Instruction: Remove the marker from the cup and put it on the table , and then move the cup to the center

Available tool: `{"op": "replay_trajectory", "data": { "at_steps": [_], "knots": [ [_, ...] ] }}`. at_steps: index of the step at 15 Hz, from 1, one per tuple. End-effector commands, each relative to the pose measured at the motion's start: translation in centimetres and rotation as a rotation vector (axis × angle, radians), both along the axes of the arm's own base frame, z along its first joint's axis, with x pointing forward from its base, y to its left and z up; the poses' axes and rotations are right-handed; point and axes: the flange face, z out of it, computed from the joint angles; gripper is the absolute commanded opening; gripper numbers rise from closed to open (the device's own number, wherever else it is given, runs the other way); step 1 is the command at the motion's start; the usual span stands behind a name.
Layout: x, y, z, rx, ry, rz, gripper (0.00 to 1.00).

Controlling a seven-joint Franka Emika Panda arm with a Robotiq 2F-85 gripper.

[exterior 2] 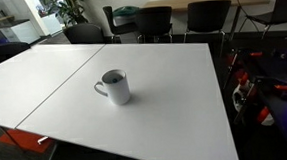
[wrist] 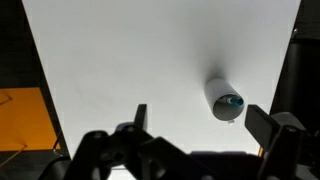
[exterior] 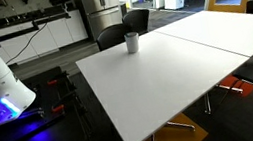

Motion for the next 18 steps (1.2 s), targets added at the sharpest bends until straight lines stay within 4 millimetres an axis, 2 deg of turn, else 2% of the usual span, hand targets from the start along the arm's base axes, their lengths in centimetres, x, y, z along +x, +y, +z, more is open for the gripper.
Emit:
{"op": "replay_trajectory", "data": {
  "at_steps": [1,6,8,9,13,16,18],
  "knots": [
    [2.2,2.9,-0.2,0.006,0.076,-0.129,1.0],
    [5.0,6.7,-1.5,0.055,0.168,-0.27,1.0],
    [6.1,8.1,-2.4,0.063,0.19,-0.276,1.0],
    [4.6,6.9,-2.2,0.051,0.151,-0.248,1.0],
    [6.0,7.8,-3.2,0.055,0.17,-0.254,1.0],
    [6.1,7.8,-3.1,0.056,0.169,-0.254,1.0],
    [6.1,7.0,-3.9,0.082,0.177,-0.327,1.0]
  ]
}}
